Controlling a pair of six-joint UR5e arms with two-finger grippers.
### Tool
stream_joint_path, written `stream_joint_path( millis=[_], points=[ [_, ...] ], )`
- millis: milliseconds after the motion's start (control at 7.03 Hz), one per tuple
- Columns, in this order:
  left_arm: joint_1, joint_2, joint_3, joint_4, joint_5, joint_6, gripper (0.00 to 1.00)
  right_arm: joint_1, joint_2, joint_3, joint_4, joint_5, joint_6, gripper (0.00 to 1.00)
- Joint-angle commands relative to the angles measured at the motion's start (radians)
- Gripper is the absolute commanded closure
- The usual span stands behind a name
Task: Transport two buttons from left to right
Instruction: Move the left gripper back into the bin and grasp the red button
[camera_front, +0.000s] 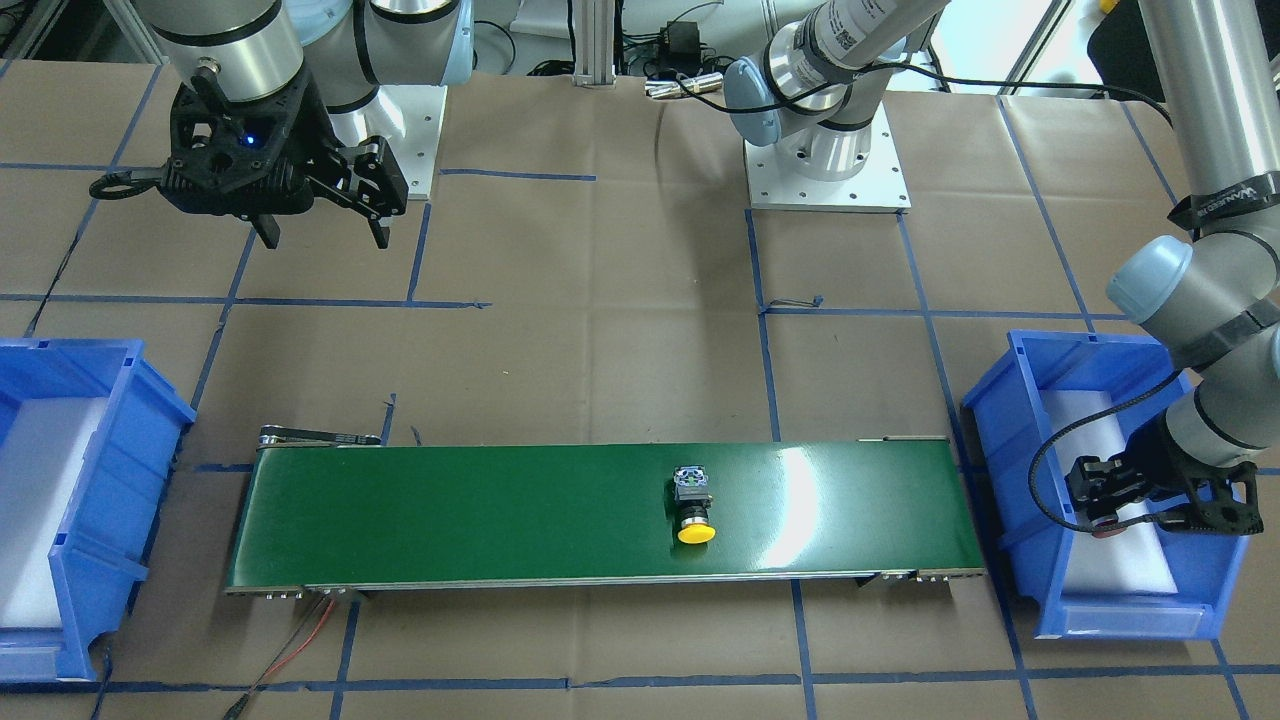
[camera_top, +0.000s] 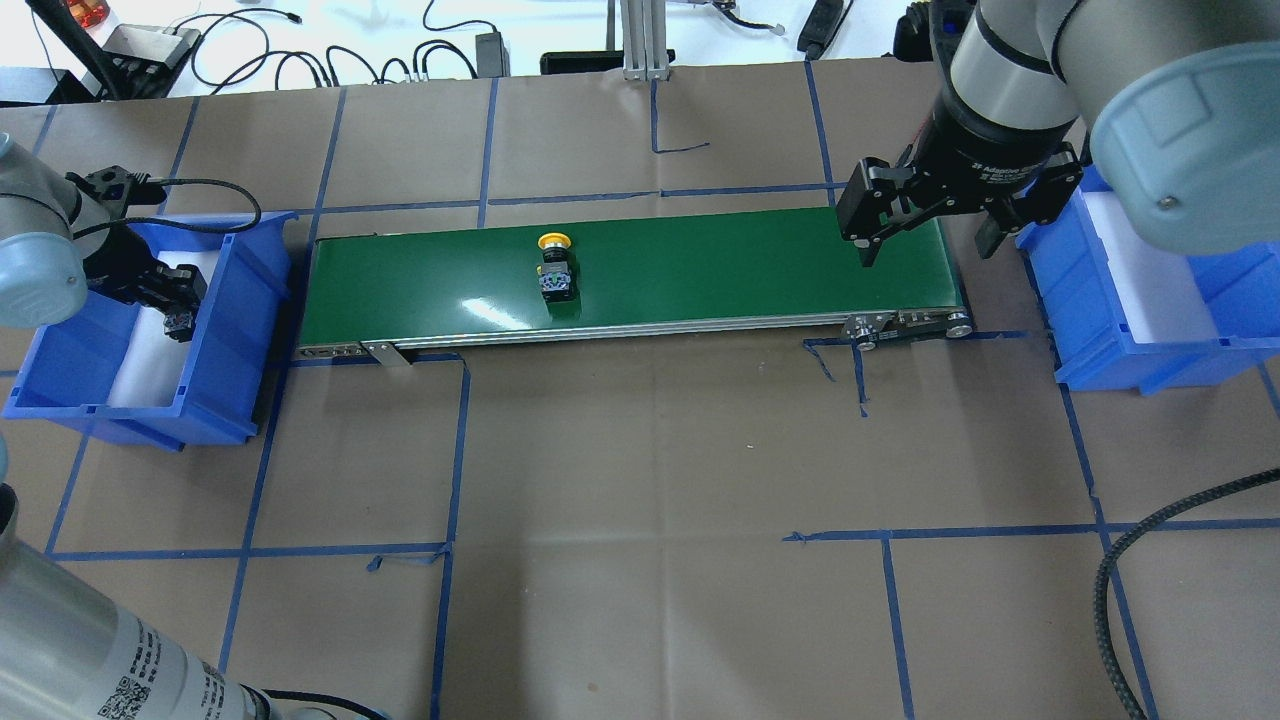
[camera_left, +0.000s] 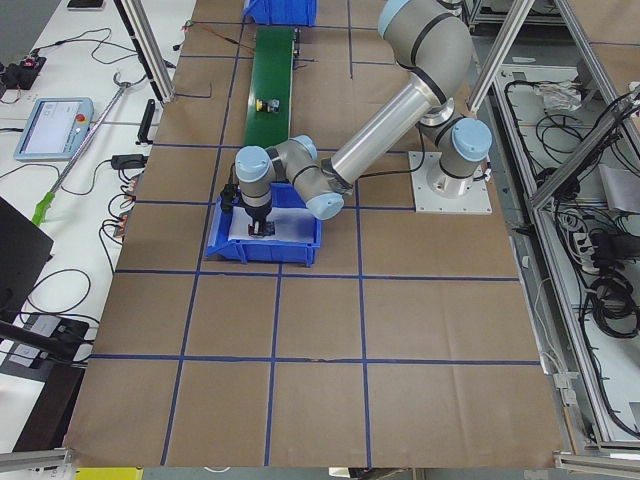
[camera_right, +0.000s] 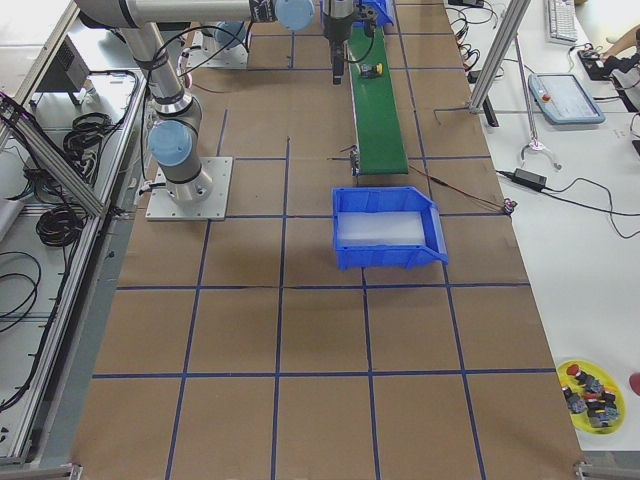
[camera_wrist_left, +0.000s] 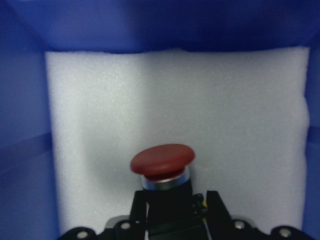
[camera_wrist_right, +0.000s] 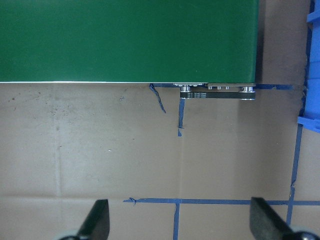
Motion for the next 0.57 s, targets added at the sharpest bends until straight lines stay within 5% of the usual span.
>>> stream_joint_path(
  millis=[0,427],
  points=[
    [-0.003,0.023,0.009,-0.002,-0.004,-0.001,0.95,0.000,0.001,0.000,0.000,0.001,0.000,0.00],
    [-0.003,0.114,0.125,-0.200,0.003,0.006,0.95,0.000,0.001,-0.002,-0.002,0.001,0.000,0.00]
  ],
)
